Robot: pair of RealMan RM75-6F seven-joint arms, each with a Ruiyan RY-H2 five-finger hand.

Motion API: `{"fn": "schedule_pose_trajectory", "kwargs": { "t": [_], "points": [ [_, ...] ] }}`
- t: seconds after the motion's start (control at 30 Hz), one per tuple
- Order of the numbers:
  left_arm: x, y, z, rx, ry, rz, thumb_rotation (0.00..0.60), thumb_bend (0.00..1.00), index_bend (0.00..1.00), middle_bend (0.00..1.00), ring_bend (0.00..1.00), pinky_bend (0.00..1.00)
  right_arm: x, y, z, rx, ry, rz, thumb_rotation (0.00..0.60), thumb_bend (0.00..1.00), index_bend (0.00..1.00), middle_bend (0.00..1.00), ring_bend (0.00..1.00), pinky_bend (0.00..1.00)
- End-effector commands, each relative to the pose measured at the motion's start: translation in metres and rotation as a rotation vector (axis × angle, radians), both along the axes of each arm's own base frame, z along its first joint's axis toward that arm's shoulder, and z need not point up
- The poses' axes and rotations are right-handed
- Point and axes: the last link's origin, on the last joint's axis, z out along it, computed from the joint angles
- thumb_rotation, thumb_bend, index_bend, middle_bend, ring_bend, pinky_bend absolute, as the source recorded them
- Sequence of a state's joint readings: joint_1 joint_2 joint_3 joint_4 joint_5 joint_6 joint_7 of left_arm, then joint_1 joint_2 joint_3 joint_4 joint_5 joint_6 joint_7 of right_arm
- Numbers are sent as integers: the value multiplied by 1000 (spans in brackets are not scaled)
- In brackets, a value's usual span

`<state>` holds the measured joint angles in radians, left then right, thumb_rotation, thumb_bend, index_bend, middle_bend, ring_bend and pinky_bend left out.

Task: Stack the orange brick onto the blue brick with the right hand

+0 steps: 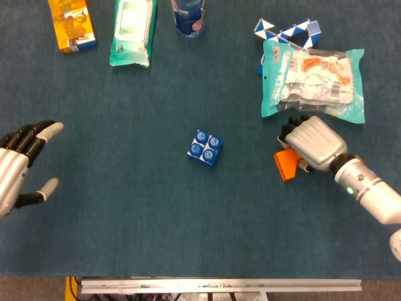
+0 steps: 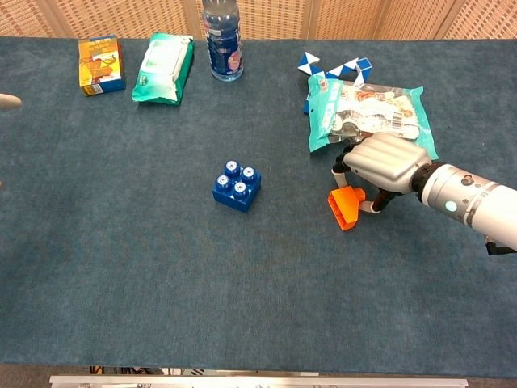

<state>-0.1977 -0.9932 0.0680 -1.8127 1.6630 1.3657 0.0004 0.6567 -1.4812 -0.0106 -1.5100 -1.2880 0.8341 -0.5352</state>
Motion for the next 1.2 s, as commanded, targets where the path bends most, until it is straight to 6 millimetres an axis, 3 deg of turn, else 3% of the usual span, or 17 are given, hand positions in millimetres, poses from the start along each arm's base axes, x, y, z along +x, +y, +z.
{"fn": "schedule_pose_trajectory", "kwargs": {
  "t": [0.03,0.53,0.9,1.2],
  "points": [
    [-1,0,1,0,-2,2,600,275,115,142,155,258,0,0,-2,-1,3,1,600,199,480,372,233,313],
    [0,-1,2,-1,-13,2,600,274,115,136,151,258,6,-5,7,-32,11,45,600,215,550,408,267,336],
    [2,-2,2,-9,-12,-8,600,275,115,135,151,257,37,-22,30,-43,212,279,600,216,554,410,267,336],
    [1,-4,2,-16,-7,-5,600,274,115,129,148,255,58,-28,27,-56,407,494,600,217,565,415,267,340]
  ]
}}
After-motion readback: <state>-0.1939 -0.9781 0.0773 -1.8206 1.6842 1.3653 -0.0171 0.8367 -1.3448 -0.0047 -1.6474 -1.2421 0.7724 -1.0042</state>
